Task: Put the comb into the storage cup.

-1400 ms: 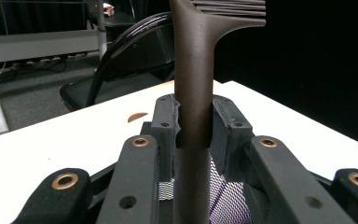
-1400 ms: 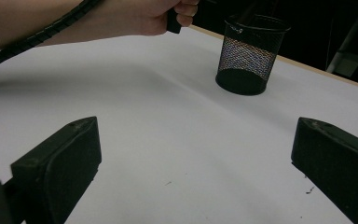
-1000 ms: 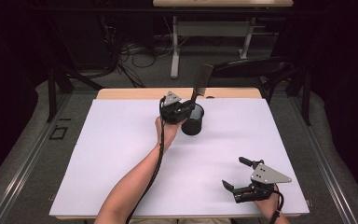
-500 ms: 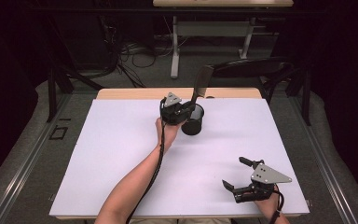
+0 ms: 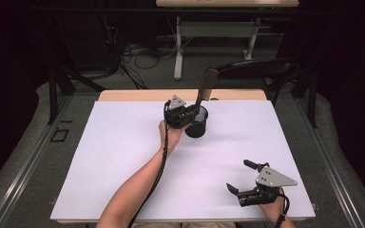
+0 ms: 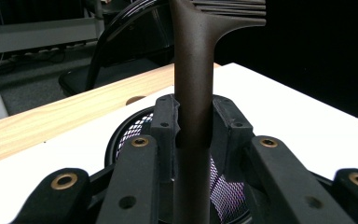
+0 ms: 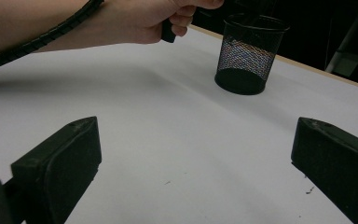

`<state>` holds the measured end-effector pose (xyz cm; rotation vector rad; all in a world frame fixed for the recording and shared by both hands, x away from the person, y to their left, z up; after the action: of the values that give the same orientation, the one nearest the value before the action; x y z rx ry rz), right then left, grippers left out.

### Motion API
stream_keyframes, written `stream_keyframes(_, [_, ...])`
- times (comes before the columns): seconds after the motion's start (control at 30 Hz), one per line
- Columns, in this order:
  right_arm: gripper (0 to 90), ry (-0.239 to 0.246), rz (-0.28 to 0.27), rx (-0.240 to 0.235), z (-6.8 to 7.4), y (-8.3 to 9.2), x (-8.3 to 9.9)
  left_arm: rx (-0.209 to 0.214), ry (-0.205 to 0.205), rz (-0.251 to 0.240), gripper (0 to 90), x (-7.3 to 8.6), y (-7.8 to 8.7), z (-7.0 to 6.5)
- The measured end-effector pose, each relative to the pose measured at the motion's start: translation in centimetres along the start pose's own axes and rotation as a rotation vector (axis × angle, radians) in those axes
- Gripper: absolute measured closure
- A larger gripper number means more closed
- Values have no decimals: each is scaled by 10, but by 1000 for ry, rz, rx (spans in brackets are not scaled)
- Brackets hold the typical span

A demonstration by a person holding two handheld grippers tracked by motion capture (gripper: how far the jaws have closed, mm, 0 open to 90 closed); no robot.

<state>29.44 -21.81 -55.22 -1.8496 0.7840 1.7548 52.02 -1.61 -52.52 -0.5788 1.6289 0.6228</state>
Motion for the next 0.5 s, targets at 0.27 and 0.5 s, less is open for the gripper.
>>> stream_keyframes(0.27, [11, 3, -1, 2, 0, 0, 0, 26, -27, 39, 697, 2, 2, -5])
stream_keyframes(0.5, [11, 3, 0, 1, 0, 0, 0, 42, -63, 61, 395, -3, 9, -9])
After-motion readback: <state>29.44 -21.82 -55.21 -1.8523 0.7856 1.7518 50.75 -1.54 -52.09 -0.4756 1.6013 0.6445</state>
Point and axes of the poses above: each handheld gripper's, and its own axes: y roughly backward along the jaws, x roughly out of its underside, z roughly to its left, the point moved 6 cm from there along -y, roughly forward along the jaws, and after that the axes turned 15 degrees about -z, right-handed, at the moved point
